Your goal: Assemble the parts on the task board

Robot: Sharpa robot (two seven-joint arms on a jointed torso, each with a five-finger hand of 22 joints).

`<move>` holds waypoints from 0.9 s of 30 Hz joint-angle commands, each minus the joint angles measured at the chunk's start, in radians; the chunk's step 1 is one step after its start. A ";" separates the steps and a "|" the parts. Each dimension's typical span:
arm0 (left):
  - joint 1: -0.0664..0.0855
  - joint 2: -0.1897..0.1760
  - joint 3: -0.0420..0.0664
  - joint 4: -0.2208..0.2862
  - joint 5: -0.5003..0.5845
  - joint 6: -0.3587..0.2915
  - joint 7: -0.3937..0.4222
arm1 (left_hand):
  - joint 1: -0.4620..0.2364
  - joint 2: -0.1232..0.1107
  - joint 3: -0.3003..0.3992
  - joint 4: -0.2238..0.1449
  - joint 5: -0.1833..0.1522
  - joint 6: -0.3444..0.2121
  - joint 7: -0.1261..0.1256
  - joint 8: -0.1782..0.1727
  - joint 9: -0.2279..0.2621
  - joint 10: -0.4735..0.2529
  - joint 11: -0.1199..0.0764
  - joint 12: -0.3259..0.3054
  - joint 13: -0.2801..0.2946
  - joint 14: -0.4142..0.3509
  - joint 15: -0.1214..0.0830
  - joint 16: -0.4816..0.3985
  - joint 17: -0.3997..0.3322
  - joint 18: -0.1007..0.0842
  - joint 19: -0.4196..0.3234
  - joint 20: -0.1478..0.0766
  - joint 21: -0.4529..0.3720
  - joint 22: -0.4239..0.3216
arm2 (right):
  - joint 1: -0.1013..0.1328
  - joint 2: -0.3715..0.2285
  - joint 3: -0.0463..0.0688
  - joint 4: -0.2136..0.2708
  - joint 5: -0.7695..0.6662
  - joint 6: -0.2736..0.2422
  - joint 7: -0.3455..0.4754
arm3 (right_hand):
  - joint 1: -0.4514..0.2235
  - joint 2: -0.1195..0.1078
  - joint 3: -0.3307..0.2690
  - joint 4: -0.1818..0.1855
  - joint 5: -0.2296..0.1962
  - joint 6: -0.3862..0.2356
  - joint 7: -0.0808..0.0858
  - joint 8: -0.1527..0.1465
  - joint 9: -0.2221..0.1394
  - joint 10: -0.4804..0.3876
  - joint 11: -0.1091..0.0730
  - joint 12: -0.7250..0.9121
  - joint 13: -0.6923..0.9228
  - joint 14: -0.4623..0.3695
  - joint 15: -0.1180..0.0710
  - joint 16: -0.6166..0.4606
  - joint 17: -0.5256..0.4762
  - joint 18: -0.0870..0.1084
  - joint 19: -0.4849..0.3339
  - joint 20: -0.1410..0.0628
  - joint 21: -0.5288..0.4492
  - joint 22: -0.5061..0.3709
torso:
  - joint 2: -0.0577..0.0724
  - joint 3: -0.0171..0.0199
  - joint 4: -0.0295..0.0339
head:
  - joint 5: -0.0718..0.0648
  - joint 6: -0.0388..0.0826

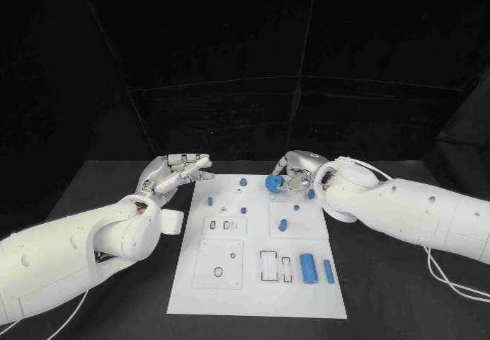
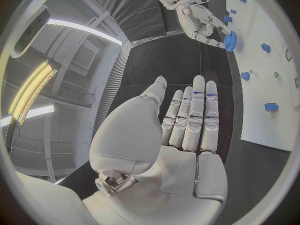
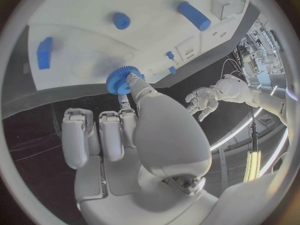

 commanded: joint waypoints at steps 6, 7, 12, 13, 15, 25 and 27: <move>0.001 -0.001 0.001 0.004 -0.004 0.013 0.001 | -0.003 0.005 0.000 -0.007 -0.001 0.001 0.001 -0.006 0.000 -0.004 -0.001 -0.005 -0.001 0.002 0.007 -0.003 0.001 0.015 0.003 0.003 -0.005 -0.001 | 0.003 0.070 0.001 0.010 -0.116 -0.104 -0.018 | -0.029 -0.011 0.026 0.008 0.002 0.073 -0.017 -0.011 0.004 0.001 0.004 -0.002 0.095 0.070 -0.005 0.005 0.081 -0.016 0.037 -0.008 0.006 0.168 | 0.001 -0.0016 0.0032 | 0.003 0.001; 0.001 0.000 0.001 0.004 -0.004 0.014 0.001 | -0.003 0.005 0.000 -0.007 -0.001 0.001 0.001 -0.006 0.000 -0.004 -0.001 -0.005 -0.001 0.002 0.007 -0.003 0.001 0.015 0.003 0.003 -0.005 -0.001 | 0.002 0.086 0.000 0.000 -0.121 -0.100 -0.020 | -0.029 -0.011 0.027 0.008 0.002 0.073 -0.017 -0.011 0.004 0.001 0.004 -0.003 0.095 0.070 -0.005 0.005 0.080 -0.016 0.037 -0.008 0.006 0.169 | 0.001 -0.0016 0.0040 | 0.002 0.001; 0.001 0.001 0.001 0.003 -0.004 0.014 0.000 | -0.002 0.006 0.000 -0.010 0.000 0.002 0.001 -0.007 0.000 -0.003 -0.001 -0.006 -0.001 0.002 0.007 -0.005 0.003 0.015 0.003 0.003 -0.006 -0.002 | -0.005 0.144 -0.001 -0.039 -0.133 -0.079 -0.029 | -0.039 -0.015 0.035 0.008 0.000 0.071 -0.016 -0.017 0.004 -0.003 0.005 -0.009 0.090 0.069 -0.004 0.004 0.078 -0.016 0.036 -0.008 0.006 0.168 | 0.001 -0.0008 0.0051 | 0.006 -0.003; 0.001 0.002 0.001 0.002 -0.004 0.014 0.000 | -0.002 0.006 0.000 -0.010 0.000 0.002 0.001 -0.007 0.000 -0.003 -0.001 -0.006 -0.001 0.002 0.007 -0.005 0.003 0.015 0.003 0.003 -0.006 -0.002 | -0.008 0.157 -0.001 -0.049 -0.134 -0.073 -0.030 | -0.039 -0.015 0.035 0.008 0.000 0.071 -0.016 -0.017 0.004 -0.003 0.005 -0.009 0.090 0.069 -0.004 0.004 0.078 -0.016 0.036 -0.008 0.006 0.168 | 0.000 -0.0017 0.0057 | 0.006 -0.004; 0.001 0.002 0.001 0.002 -0.004 0.014 0.000 | -0.002 0.006 0.000 -0.010 0.000 0.002 0.001 -0.007 0.000 -0.003 -0.001 -0.006 -0.001 0.002 0.007 -0.005 0.003 0.015 0.003 0.003 -0.006 -0.002 | -0.012 0.180 -0.002 -0.071 -0.136 -0.059 -0.032 | -0.041 -0.017 0.037 0.009 0.000 0.071 -0.016 -0.018 0.004 -0.003 0.005 -0.010 0.089 0.069 -0.004 0.004 0.078 -0.015 0.036 -0.008 0.006 0.167 | 0.000 -0.0019 0.0035 | 0.009 -0.005; 0.001 0.004 0.001 0.002 -0.004 0.013 0.000 | -0.002 0.006 0.000 -0.010 0.000 0.002 0.001 -0.007 0.000 -0.003 -0.001 -0.006 -0.001 0.002 0.007 -0.005 0.003 0.015 0.003 0.003 -0.006 -0.002 | -0.029 0.241 -0.004 -0.135 -0.139 0.019 -0.042 | -0.053 -0.023 0.043 0.009 -0.005 0.068 -0.014 -0.025 0.004 -0.005 0.007 -0.012 0.088 0.069 -0.003 0.003 0.076 -0.015 0.036 -0.007 0.006 0.167 | 0.001 -0.0008 0.0007 | 0.015 -0.009; 0.001 0.004 0.001 0.002 -0.004 0.013 0.000 | -0.002 0.006 0.000 -0.010 0.000 0.002 0.001 -0.007 0.000 -0.003 -0.001 -0.006 -0.001 0.002 0.007 -0.005 0.003 0.015 0.003 0.003 -0.006 -0.002 | -0.030 0.246 -0.004 -0.140 -0.139 0.030 -0.043 | -0.055 -0.024 0.044 0.009 -0.005 0.068 -0.014 -0.026 0.004 -0.005 0.007 -0.012 0.088 0.069 -0.003 0.003 0.075 -0.015 0.035 -0.007 0.006 0.167 | 0.001 -0.0007 0.0005 | 0.015 -0.009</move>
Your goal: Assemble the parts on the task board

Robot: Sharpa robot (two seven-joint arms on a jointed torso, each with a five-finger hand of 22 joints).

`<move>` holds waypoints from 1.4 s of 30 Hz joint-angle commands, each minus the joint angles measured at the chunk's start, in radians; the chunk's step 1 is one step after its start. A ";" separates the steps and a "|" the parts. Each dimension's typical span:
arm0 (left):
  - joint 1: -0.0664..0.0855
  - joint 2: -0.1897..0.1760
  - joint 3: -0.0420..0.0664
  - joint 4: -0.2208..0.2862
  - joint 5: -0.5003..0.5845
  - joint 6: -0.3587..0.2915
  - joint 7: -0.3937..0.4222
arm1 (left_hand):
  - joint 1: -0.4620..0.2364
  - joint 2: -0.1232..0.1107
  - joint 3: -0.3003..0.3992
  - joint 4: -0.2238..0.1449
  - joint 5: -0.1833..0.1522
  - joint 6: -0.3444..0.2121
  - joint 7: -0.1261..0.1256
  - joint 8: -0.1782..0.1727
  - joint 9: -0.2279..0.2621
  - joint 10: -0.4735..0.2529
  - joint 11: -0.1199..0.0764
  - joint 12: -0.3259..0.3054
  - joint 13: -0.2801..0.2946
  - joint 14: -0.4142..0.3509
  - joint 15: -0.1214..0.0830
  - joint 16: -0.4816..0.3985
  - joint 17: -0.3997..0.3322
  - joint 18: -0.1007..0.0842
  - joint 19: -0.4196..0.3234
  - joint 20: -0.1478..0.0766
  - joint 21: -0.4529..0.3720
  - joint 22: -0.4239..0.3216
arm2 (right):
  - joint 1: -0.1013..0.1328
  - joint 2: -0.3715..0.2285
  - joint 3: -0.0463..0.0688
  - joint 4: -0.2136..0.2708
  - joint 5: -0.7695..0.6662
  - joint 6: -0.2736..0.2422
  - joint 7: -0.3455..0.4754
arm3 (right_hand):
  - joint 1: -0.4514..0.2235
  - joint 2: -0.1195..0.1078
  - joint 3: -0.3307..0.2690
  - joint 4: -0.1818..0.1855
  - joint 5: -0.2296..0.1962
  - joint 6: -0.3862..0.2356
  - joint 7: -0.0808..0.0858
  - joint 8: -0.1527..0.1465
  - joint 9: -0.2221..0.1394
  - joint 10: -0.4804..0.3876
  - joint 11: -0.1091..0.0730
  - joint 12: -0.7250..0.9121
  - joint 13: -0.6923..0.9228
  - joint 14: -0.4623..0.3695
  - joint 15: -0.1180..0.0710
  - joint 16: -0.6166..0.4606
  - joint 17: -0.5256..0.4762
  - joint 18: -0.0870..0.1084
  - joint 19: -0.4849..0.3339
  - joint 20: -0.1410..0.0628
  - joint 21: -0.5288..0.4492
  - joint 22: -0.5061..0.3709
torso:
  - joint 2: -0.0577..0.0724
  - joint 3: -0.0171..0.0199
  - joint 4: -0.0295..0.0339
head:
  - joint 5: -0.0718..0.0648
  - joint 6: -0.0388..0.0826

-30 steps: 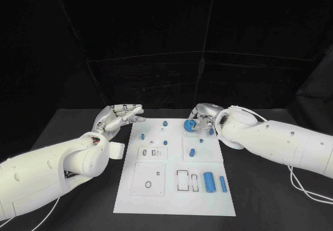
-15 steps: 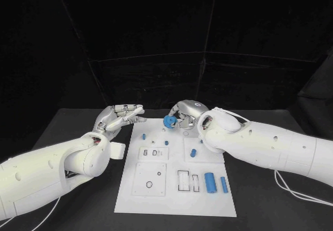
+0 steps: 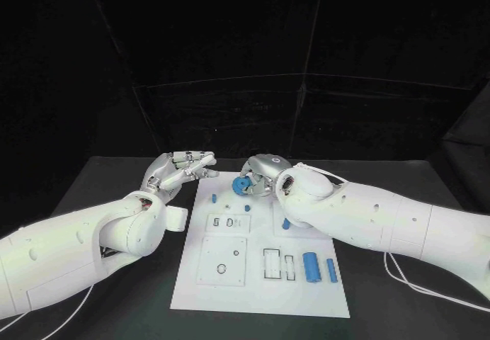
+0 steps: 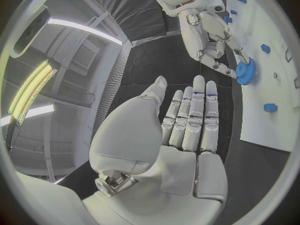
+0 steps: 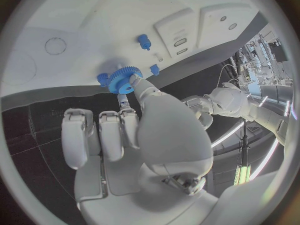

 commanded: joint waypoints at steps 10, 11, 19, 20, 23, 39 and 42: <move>0.001 0.001 0.001 0.002 -0.007 0.011 0.003 | -0.002 0.007 0.000 -0.005 0.000 0.002 0.001 -0.004 0.000 -0.003 -0.001 -0.006 -0.001 0.002 0.007 -0.006 0.002 0.015 0.003 0.003 -0.006 -0.002 | 0.000 0.022 0.000 -0.023 -0.024 0.071 -0.025 | -0.018 -0.013 0.011 -0.001 -0.006 0.049 -0.020 -0.011 0.003 -0.004 0.005 -0.011 0.082 0.068 -0.001 0.002 0.074 -0.015 0.034 -0.006 0.002 0.166 | 0.000 0.0012 -0.0016 | 0.001 -0.002; 0.001 0.001 0.001 0.002 -0.007 0.011 0.003 | -0.002 0.007 0.000 -0.005 0.000 0.002 0.001 -0.004 0.000 -0.003 -0.001 -0.006 -0.001 0.002 0.007 -0.006 0.002 0.015 0.003 0.003 -0.006 -0.002 | 0.000 0.024 0.000 -0.025 -0.024 0.072 -0.027 | -0.020 -0.014 0.011 -0.001 -0.006 0.047 -0.019 -0.013 0.003 -0.005 0.005 -0.012 0.081 0.068 -0.001 0.002 0.074 -0.015 0.034 -0.005 0.002 0.166 | 0.000 0.0013 -0.0020 | 0.002 -0.001; 0.001 0.002 0.001 0.001 -0.007 0.011 0.003 | -0.002 0.007 0.000 -0.005 0.000 0.002 0.001 -0.004 0.000 -0.003 -0.001 -0.006 -0.001 0.002 0.007 -0.006 0.002 0.015 0.003 0.003 -0.006 -0.002 | -0.001 0.033 0.000 -0.039 -0.025 0.065 -0.052 | -0.055 -0.043 0.008 -0.001 -0.029 -0.072 0.010 -0.087 -0.002 -0.036 0.031 -0.056 0.041 0.070 0.020 0.005 0.083 -0.014 0.030 0.012 -0.001 0.161 | 0.000 0.0014 -0.0020 | 0.001 -0.002; 0.001 0.002 0.001 0.001 -0.007 0.011 0.003 | -0.002 0.007 0.000 -0.005 0.000 0.002 0.001 -0.004 0.000 -0.003 -0.001 -0.006 -0.001 0.002 0.007 -0.006 0.002 0.015 0.003 0.003 -0.006 -0.002 | -0.001 0.033 0.000 -0.040 -0.025 0.065 -0.055 | -0.060 -0.046 0.004 0.001 -0.030 -0.087 0.013 -0.096 0.000 -0.039 0.034 -0.060 0.037 0.070 0.023 0.005 0.084 -0.014 0.030 0.015 -0.001 0.161 | 0.000 0.0014 -0.0017 | 0.001 -0.001; 0.001 0.002 0.001 0.001 -0.007 0.011 0.003 | -0.002 0.007 0.000 -0.005 0.000 0.002 0.001 -0.004 0.000 -0.003 -0.001 -0.006 -0.001 0.002 0.007 -0.006 0.002 0.015 0.003 0.003 -0.006 -0.002 | -0.001 0.034 0.000 -0.043 -0.022 0.070 -0.060 | -0.082 -0.053 -0.010 0.013 -0.031 -0.105 0.017 -0.106 0.001 -0.046 0.039 -0.069 0.029 0.070 0.028 0.005 0.085 -0.013 0.028 0.020 -0.002 0.159 | 0.000 0.0013 -0.0020 | 0.001 -0.002; 0.001 0.001 0.001 0.000 -0.007 0.011 0.002 | -0.002 0.007 0.000 -0.005 0.000 0.002 0.001 -0.004 0.000 -0.003 -0.001 -0.006 -0.001 0.002 0.007 -0.006 0.002 0.015 0.003 0.003 -0.006 -0.002 | -0.001 0.020 0.000 -0.028 0.013 0.049 -0.047 | -0.193 -0.058 -0.108 0.128 0.005 -0.095 0.022 -0.099 0.007 -0.045 0.046 -0.064 0.034 0.070 0.036 0.008 0.092 -0.013 0.028 0.030 -0.002 0.160 | 0.000 0.0016 -0.0022 | 0.001 0.000; 0.001 0.000 0.001 0.000 -0.007 0.011 0.002 | -0.002 0.007 0.000 -0.005 0.000 0.002 0.001 -0.004 0.000 -0.003 -0.001 -0.006 -0.001 0.002 0.007 -0.006 0.002 0.015 0.003 0.003 -0.006 -0.002 | -0.001 -0.007 0.000 -0.002 0.038 -0.029 -0.007 | -0.189 -0.051 -0.116 0.134 0.016 -0.083 0.019 -0.093 0.009 -0.038 0.044 -0.054 0.043 0.071 0.034 0.008 0.093 -0.014 0.030 0.030 -0.001 0.162 | 0.000 0.0019 -0.0024 | 0.003 -0.001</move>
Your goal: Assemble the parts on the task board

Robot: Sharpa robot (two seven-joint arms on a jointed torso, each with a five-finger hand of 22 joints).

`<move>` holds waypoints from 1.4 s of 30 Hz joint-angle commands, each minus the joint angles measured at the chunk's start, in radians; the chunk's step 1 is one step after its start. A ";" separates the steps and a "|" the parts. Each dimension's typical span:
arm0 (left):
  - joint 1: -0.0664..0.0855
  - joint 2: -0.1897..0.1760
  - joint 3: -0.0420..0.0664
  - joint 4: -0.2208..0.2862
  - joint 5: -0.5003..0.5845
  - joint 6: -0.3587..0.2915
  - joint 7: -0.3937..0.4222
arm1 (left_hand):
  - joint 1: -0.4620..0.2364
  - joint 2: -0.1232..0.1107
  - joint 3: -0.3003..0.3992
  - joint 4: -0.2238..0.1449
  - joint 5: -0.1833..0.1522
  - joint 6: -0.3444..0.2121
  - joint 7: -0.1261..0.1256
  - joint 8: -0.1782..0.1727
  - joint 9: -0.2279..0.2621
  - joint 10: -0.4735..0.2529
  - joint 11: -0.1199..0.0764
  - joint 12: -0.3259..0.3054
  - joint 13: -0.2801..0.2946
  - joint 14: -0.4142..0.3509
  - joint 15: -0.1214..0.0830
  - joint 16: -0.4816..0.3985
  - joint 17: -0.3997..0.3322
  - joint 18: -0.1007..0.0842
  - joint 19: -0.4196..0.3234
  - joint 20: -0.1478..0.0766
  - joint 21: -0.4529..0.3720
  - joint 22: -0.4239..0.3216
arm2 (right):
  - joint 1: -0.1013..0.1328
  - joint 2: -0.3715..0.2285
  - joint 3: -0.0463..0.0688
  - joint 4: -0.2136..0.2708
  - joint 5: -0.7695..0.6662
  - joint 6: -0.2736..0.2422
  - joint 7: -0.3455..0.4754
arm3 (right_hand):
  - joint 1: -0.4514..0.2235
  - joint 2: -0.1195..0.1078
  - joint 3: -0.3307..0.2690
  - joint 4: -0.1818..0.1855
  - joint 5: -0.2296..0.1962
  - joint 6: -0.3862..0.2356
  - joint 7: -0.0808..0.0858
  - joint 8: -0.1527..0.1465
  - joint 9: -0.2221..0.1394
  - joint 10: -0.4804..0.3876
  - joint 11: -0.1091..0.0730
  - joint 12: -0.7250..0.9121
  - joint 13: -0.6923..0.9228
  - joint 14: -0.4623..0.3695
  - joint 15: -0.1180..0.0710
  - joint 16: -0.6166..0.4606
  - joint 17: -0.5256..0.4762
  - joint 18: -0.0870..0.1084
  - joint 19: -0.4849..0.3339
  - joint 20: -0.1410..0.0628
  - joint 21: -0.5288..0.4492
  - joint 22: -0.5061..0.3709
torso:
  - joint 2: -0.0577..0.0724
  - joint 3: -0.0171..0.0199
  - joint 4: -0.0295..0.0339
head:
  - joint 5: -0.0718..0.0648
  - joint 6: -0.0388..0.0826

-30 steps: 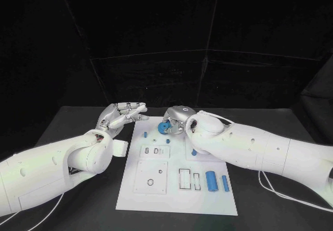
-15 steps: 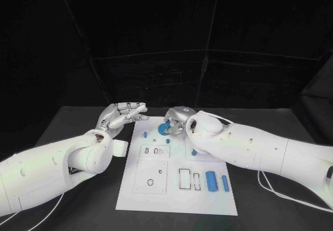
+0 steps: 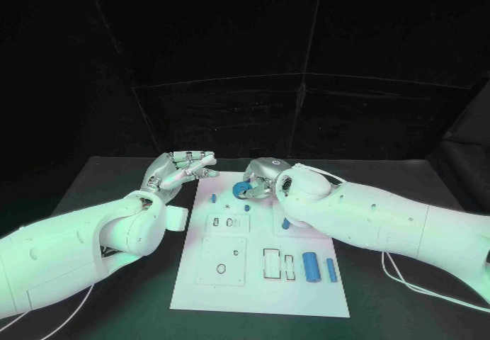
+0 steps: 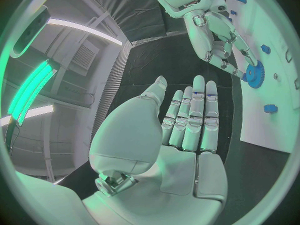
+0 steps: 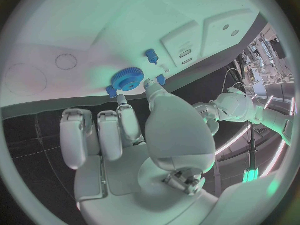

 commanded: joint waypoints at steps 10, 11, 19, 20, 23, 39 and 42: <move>0.001 -0.015 0.001 0.004 -0.005 0.008 0.005 | -0.002 0.007 0.000 -0.005 0.000 0.003 0.001 -0.004 0.000 -0.003 -0.001 -0.007 -0.001 0.002 0.007 -0.007 0.002 0.015 0.003 0.003 -0.007 -0.001 | 0.003 -0.268 0.000 0.186 0.314 -0.190 0.263 | 0.103 0.020 0.005 -0.061 0.041 0.017 -0.006 0.007 -0.001 0.001 -0.006 -0.002 0.038 0.067 -0.002 0.000 0.086 -0.012 0.024 -0.001 -0.005 0.154 | -0.002 0.0022 -0.0125 | -0.002 0.011; 0.001 -0.016 0.001 0.004 -0.006 0.008 0.005 | -0.002 0.008 0.000 -0.007 0.000 0.003 0.001 -0.005 0.000 -0.002 -0.001 -0.007 -0.001 0.001 0.007 -0.008 0.002 0.015 0.003 0.003 -0.007 -0.002 | 0.003 -0.291 0.000 0.193 0.345 -0.182 0.279 | 0.110 0.019 0.004 -0.067 0.040 0.019 -0.006 0.008 -0.001 0.000 -0.007 -0.003 0.037 0.066 -0.003 0.000 0.085 -0.012 0.023 -0.002 -0.005 0.154 | -0.002 0.0029 -0.0162 | -0.002 0.013; 0.001 -0.014 0.001 -0.001 -0.005 0.011 0.004 | -0.002 0.008 0.000 -0.007 0.000 0.003 0.001 -0.005 0.000 -0.002 -0.001 -0.007 -0.001 0.001 0.007 -0.008 0.002 0.015 0.003 0.003 -0.007 -0.002 | 0.002 -0.394 -0.001 0.182 0.472 -0.152 0.378 | 0.129 0.012 -0.004 -0.086 0.038 0.025 -0.008 0.010 -0.001 0.000 -0.009 -0.004 0.037 0.067 -0.004 0.000 0.088 -0.012 0.024 -0.003 -0.005 0.155 | 0.001 0.0116 -0.0340 | 0.003 0.021; 0.001 -0.012 0.001 -0.002 -0.005 0.012 0.004 | -0.002 0.008 0.000 -0.007 0.000 0.003 0.001 -0.005 0.000 -0.002 -0.001 -0.007 -0.001 0.001 0.007 -0.008 0.002 0.015 0.003 0.003 -0.007 -0.002 | 0.002 -0.401 -0.001 0.176 0.480 -0.149 0.389 | 0.131 0.011 -0.005 -0.087 0.038 0.025 -0.008 0.009 -0.001 0.001 -0.009 -0.003 0.038 0.067 -0.004 0.000 0.089 -0.012 0.025 -0.003 -0.005 0.156 | 0.001 0.0127 -0.0342 | 0.001 0.021; 0.001 -0.010 0.001 -0.006 -0.005 0.013 0.004 | -0.002 0.008 0.000 -0.007 0.000 0.003 0.001 -0.005 0.000 -0.002 -0.001 -0.007 0.000 0.002 0.007 -0.009 0.003 0.015 0.003 0.003 -0.008 -0.002 | -0.001 -0.414 -0.001 0.157 0.495 -0.139 0.413 | 0.134 0.009 -0.007 -0.091 0.038 0.024 -0.008 0.009 -0.001 0.001 -0.009 -0.004 0.037 0.067 -0.004 0.001 0.090 -0.012 0.025 -0.004 -0.005 0.156 | 0.002 0.0158 -0.0357 | -0.005 0.022; -0.002 0.000 0.000 -0.023 -0.005 0.018 0.000 | -0.002 0.008 0.000 -0.007 0.000 0.003 0.001 -0.005 0.000 -0.002 -0.001 -0.007 0.000 0.002 0.007 -0.009 0.003 0.015 0.003 0.003 -0.008 -0.002 | -0.060 -0.407 -0.002 0.035 0.509 -0.087 0.459 | 0.153 0.010 -0.009 -0.108 0.041 0.026 -0.010 0.009 -0.001 0.000 -0.010 -0.005 0.037 0.068 -0.005 0.002 0.094 -0.013 0.025 -0.005 -0.005 0.157 | 0.001 0.0114 -0.0335 | -0.018 0.013; -0.002 0.001 0.000 -0.025 -0.005 0.018 0.000 | -0.003 0.008 0.000 -0.008 -0.001 0.004 0.000 -0.005 0.000 -0.001 -0.001 -0.008 0.000 0.002 0.007 -0.009 0.003 0.015 0.003 0.003 -0.008 -0.002 | -0.064 -0.404 -0.002 0.020 0.509 -0.083 0.463 | 0.154 0.010 -0.009 -0.109 0.041 0.026 -0.010 0.009 -0.001 0.000 -0.010 -0.005 0.037 0.068 -0.006 0.002 0.094 -0.013 0.025 -0.005 -0.005 0.157 | 0.001 0.0109 -0.0331 | -0.018 0.013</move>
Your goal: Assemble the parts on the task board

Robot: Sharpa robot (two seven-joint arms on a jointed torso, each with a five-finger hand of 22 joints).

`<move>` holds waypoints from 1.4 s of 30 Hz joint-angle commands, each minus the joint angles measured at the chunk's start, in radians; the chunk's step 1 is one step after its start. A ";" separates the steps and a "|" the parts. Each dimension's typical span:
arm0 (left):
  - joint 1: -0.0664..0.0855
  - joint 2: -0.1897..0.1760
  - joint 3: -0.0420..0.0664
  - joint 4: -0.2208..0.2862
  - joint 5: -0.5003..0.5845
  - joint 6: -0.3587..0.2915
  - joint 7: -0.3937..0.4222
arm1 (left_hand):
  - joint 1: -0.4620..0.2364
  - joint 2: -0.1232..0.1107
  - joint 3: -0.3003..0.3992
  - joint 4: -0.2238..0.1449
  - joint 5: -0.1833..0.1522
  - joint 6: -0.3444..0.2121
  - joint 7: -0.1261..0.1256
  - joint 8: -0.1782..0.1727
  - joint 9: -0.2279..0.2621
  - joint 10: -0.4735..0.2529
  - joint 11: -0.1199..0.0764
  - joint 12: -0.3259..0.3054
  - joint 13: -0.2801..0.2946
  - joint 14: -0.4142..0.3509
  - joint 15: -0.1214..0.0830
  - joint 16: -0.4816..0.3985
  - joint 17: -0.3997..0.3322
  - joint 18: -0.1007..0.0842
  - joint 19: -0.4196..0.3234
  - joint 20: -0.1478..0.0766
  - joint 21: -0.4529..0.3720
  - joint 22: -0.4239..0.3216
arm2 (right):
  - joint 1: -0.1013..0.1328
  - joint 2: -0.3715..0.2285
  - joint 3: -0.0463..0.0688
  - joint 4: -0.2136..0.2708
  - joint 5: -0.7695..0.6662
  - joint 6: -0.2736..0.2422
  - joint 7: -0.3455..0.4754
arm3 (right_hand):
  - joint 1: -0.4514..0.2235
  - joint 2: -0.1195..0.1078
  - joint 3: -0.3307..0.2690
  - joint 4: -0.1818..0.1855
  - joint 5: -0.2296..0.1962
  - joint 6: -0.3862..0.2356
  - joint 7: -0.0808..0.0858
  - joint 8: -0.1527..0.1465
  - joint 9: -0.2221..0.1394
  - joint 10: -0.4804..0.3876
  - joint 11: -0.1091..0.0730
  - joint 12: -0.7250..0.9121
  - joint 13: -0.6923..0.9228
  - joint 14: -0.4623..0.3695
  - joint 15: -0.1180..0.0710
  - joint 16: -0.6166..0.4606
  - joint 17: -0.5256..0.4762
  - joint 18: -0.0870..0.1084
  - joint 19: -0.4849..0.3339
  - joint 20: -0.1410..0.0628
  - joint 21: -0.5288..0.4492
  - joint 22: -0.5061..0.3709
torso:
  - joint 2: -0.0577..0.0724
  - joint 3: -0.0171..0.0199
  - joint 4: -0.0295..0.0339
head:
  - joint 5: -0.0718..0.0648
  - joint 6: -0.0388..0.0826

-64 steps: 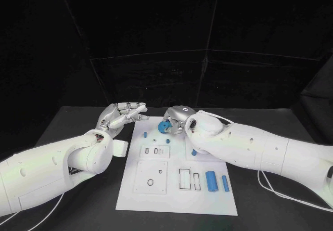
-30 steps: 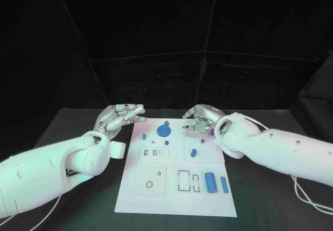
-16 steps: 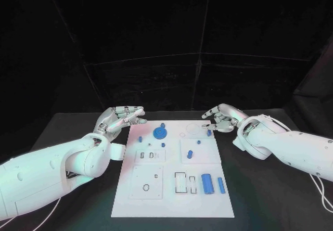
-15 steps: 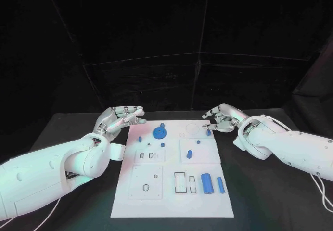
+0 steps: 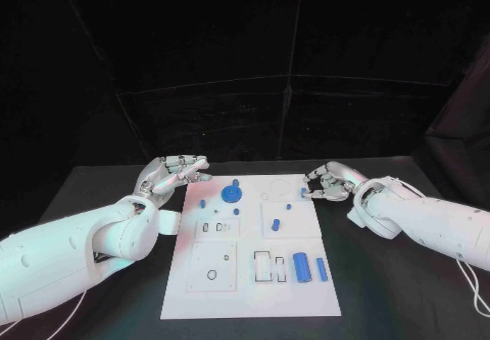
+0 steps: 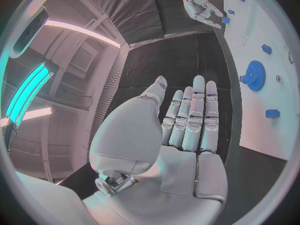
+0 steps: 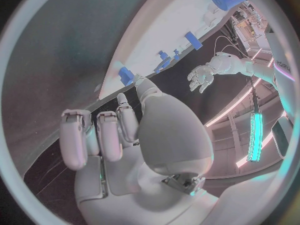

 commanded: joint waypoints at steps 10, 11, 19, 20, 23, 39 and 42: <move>0.000 0.004 0.001 -0.005 -0.005 0.014 0.003 | -0.003 0.008 0.000 -0.008 -0.001 0.004 0.000 -0.005 0.000 -0.001 -0.001 -0.004 0.000 0.002 0.007 -0.004 0.002 0.015 0.003 0.003 -0.004 -0.002 | -0.004 0.007 0.001 -0.031 0.012 0.044 0.046 | 0.011 0.003 0.000 -0.009 0.002 0.008 0.002 0.005 -0.001 -0.003 -0.006 -0.003 0.037 0.068 -0.006 0.002 0.093 -0.013 0.026 -0.005 -0.004 0.157 | -0.001 -0.0029 0.0006 | -0.001 -0.002; 0.000 0.004 0.000 -0.005 -0.005 0.014 0.003 | -0.003 0.008 0.000 -0.008 -0.001 0.004 0.000 -0.005 0.000 -0.001 -0.001 -0.004 0.000 0.002 0.007 -0.004 0.002 0.015 0.003 0.003 -0.004 -0.002 | -0.004 0.007 0.001 -0.031 0.012 0.046 0.048 | 0.011 0.003 0.000 -0.009 0.002 0.008 0.002 0.005 -0.001 -0.003 -0.006 -0.003 0.038 0.068 -0.006 0.002 0.094 -0.013 0.026 -0.005 -0.004 0.158 | -0.001 -0.0027 0.0006 | -0.001 -0.002; -0.001 0.005 0.000 -0.008 -0.005 0.013 0.003 | -0.003 0.008 0.000 -0.008 -0.001 0.004 0.000 -0.005 0.000 -0.001 -0.001 -0.004 0.000 0.002 0.007 -0.004 0.002 0.015 0.003 0.003 -0.004 -0.002 | -0.005 0.013 0.001 -0.033 0.014 0.054 0.057 | 0.014 0.008 -0.001 -0.013 -0.002 0.015 0.001 0.008 0.000 -0.001 -0.007 -0.001 0.040 0.069 -0.006 0.003 0.095 -0.013 0.026 -0.005 -0.004 0.158 | -0.001 -0.0030 0.0008 | -0.001 -0.002; -0.001 0.005 0.000 -0.008 -0.005 0.013 0.003 | -0.003 0.008 0.000 -0.008 -0.001 0.004 0.000 -0.005 0.000 -0.001 -0.001 -0.004 0.000 0.002 0.007 -0.004 0.002 0.015 0.003 0.003 -0.004 -0.002 | -0.005 0.013 0.001 -0.034 0.014 0.054 0.058 | 0.014 0.008 -0.001 -0.013 -0.002 0.016 0.001 0.009 0.000 -0.001 -0.007 -0.001 0.040 0.069 -0.006 0.003 0.095 -0.013 0.026 -0.005 -0.004 0.158 | -0.001 -0.0031 0.0009 | -0.001 -0.003; -0.001 0.005 0.000 -0.008 -0.005 0.013 0.002 | -0.003 0.008 0.000 -0.008 -0.001 0.004 0.000 -0.005 0.000 -0.001 -0.001 -0.004 0.000 0.002 0.007 -0.004 0.002 0.015 0.003 0.003 -0.004 -0.002 | -0.005 0.018 0.001 -0.037 0.014 0.054 0.058 | 0.020 0.015 0.000 -0.019 -0.011 0.021 0.001 0.011 0.000 0.000 -0.008 0.001 0.042 0.069 -0.007 0.003 0.097 -0.013 0.027 -0.006 -0.004 0.159 | -0.001 -0.0031 0.0013 | -0.001 -0.003; -0.002 0.006 0.000 -0.010 -0.005 0.013 0.000 | -0.003 0.008 0.000 -0.009 0.000 0.004 0.000 -0.006 0.000 -0.001 -0.001 -0.005 0.000 0.001 0.007 -0.005 0.003 0.015 0.003 0.003 -0.005 -0.002 | -0.005 0.035 0.001 -0.054 0.014 0.049 0.052 | 0.053 0.064 0.040 -0.064 -0.070 0.090 -0.008 0.034 0.004 0.009 -0.017 0.011 0.053 0.070 -0.013 0.005 0.104 -0.015 0.031 -0.011 -0.002 0.166 | -0.001 -0.0032 0.0007 | 0.000 -0.005; -0.002 0.006 0.000 -0.010 -0.005 0.013 0.000 | -0.003 0.009 0.000 -0.009 0.000 0.004 0.000 -0.006 0.000 -0.001 -0.001 -0.005 0.000 0.001 0.007 -0.006 0.003 0.015 0.003 0.003 -0.005 -0.002 | -0.005 0.037 0.001 -0.054 0.014 0.053 0.052 | 0.049 0.065 0.043 -0.067 -0.077 0.103 -0.011 0.037 0.004 0.010 -0.019 0.013 0.055 0.071 -0.015 0.005 0.104 -0.015 0.032 -0.013 -0.001 0.166 | -0.002 -0.0035 0.0008 | -0.001 -0.006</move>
